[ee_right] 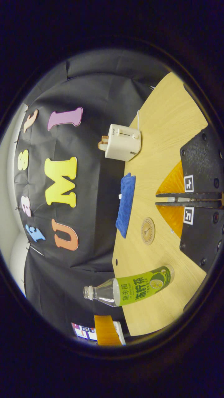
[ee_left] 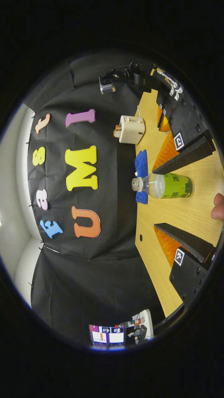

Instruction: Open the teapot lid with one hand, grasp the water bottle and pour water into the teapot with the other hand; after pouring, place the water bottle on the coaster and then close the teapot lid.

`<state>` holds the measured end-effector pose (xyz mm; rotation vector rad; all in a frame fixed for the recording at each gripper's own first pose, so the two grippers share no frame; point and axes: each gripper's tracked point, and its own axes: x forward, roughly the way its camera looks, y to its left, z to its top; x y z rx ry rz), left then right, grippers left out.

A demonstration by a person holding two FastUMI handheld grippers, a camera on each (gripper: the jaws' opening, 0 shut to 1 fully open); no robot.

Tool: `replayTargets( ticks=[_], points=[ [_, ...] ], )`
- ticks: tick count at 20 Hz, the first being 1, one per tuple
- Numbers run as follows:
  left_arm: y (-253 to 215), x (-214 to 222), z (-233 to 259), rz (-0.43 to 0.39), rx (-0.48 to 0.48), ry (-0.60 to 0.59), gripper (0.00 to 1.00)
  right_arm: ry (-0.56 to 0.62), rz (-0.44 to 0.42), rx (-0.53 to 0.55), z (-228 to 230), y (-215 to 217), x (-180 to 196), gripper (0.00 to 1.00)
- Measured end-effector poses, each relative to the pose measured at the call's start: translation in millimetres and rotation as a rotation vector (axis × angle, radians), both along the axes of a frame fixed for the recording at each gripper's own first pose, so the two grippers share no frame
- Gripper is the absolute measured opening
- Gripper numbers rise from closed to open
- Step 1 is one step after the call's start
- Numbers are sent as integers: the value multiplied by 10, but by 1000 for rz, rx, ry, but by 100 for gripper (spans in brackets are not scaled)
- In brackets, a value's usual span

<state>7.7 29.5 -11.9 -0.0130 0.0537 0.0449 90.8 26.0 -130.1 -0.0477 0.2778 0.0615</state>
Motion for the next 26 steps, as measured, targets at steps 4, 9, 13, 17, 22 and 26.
replayTargets(
  ticks=[4, 9, 13, 17, 22, 26],
  points=[
    [-26, 5, -77, -14, -16, 21, 98, -17, 26, 17, 84, 15, -7, 0],
    [-92, 46, -289, -64, -22, 69, 98, -52, 46, 66, 294, 18, -18, 0],
    [-212, 142, -542, -124, -71, 135, 99, -59, 40, 93, 433, -57, -59, 0],
    [-294, 306, -738, -149, -74, 186, 99, -74, 20, 89, 544, -194, -107, 0],
    [-240, 471, -928, -120, -60, 224, 99, -95, 6, 72, 655, -307, -182, 0],
    [-241, 525, -988, -121, -38, 236, 98, -100, 2, 69, 685, -348, -202, 0]
  ],
)
